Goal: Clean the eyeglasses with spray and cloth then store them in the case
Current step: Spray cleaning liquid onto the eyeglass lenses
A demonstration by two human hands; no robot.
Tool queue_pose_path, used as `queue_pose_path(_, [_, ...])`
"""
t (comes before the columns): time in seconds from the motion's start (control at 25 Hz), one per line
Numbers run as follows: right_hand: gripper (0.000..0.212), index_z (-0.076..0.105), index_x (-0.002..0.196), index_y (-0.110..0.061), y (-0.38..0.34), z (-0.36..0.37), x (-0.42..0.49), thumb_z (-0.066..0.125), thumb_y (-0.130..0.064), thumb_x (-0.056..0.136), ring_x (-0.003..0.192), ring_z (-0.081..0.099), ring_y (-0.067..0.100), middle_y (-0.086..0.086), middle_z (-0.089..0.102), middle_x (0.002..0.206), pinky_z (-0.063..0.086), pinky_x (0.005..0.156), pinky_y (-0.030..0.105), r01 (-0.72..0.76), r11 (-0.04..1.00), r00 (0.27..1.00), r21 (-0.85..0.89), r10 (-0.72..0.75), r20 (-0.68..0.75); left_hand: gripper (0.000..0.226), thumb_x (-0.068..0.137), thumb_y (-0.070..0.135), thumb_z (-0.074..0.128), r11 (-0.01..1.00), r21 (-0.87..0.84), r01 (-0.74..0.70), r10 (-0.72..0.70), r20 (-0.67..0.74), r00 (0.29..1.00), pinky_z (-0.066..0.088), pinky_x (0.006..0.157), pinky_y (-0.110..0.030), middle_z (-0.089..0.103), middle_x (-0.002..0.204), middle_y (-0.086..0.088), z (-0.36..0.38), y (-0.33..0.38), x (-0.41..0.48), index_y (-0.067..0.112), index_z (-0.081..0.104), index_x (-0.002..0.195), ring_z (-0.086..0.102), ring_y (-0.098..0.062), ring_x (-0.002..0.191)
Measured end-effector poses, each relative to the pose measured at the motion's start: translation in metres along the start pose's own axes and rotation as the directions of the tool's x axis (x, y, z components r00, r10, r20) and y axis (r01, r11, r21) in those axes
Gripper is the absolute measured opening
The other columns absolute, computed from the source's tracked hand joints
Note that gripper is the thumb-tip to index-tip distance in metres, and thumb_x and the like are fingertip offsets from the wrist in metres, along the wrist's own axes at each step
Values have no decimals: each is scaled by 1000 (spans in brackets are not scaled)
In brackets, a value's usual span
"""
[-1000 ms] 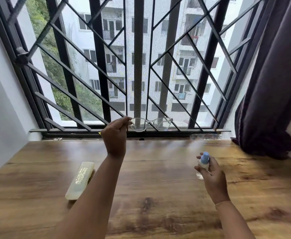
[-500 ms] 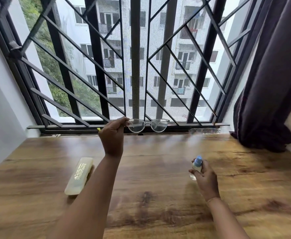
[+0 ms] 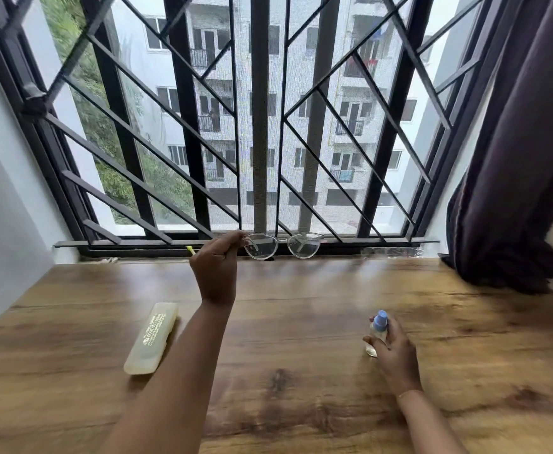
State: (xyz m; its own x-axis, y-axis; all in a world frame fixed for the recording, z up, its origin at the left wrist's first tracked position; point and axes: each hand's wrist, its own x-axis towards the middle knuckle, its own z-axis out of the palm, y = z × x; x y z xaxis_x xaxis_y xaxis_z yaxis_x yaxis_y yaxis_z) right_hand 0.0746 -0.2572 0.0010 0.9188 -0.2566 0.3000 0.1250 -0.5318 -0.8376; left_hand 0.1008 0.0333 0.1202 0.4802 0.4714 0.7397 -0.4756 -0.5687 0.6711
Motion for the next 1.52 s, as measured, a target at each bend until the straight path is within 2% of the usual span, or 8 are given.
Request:
queue_pose_path(0.36, [45,57,112,3,-2,-1,0,72,7,70,100,60,38,21,65,103,38,77,30,-109,994,994,-13,109,9,14,73,2,69,1000,-12,-22,22,-10,1000,51,72,-20,72,81,-2,0,-1,-2,5,74,85,65,-7,78])
queue_pose_path(0.56, [83,16,144,2,-45,3,-3,69,-13,81,143,5,19,14,15,154,13,114,30,23,996,990,-83,-35,-139,14,72,2,69,999,3,-48,48,-17,999,50,72,-19,70,82,1,-1,-2,-3,4,75,84,65,-8,79])
queue_pose_path(0.68, [60,26,143,0,-99,10,2,50,-24,93,139,18,8,2,22,149,17,112,19,120,975,987,187,-97,-127,14,72,0,69,998,-22,-54,54,-7,999,52,75,-20,66,83,6,0,-3,-5,2,74,84,65,-7,81])
queue_pose_path(0.8, [59,31,127,19,-127,20,11,42,-31,96,127,42,26,32,26,140,32,106,36,-146,781,987,608,76,139,14,72,-3,68,998,-23,-61,61,3,998,49,76,-12,66,83,6,0,-4,-8,2,74,84,63,-2,82])
queue_pose_path(0.92, [66,18,122,27,-136,27,14,37,-31,96,128,12,52,45,12,132,9,109,61,-296,618,955,728,172,242,15,72,-2,69,997,5,-74,74,22,997,45,76,-5,68,84,4,-2,-5,-12,3,74,85,63,-3,84])
queue_pose_path(1.08, [50,44,127,10,-137,28,15,32,-29,99,134,38,29,25,48,135,30,112,37,-371,543,927,754,165,337,15,70,-3,70,998,-5,-60,60,27,998,44,79,-2,66,84,6,-2,-9,-17,3,74,83,61,1,84])
queue_pose_path(1.32, [48,42,132,6,-128,34,17,32,-29,99,130,43,21,17,47,138,33,108,31,-395,477,915,785,126,384,16,70,-1,70,999,-35,-1,3,65,998,48,81,-9,68,85,4,-1,-17,-30,3,74,85,65,-5,86])
queue_pose_path(1.52, [30,56,120,0,-94,47,9,40,-9,97,98,60,10,2,67,102,48,88,17,-445,505,892,740,175,417,23,68,-11,71,995,27,95,-98,185,978,44,80,-2,72,91,-10,-1,-39,-61,2,74,86,60,4,91])
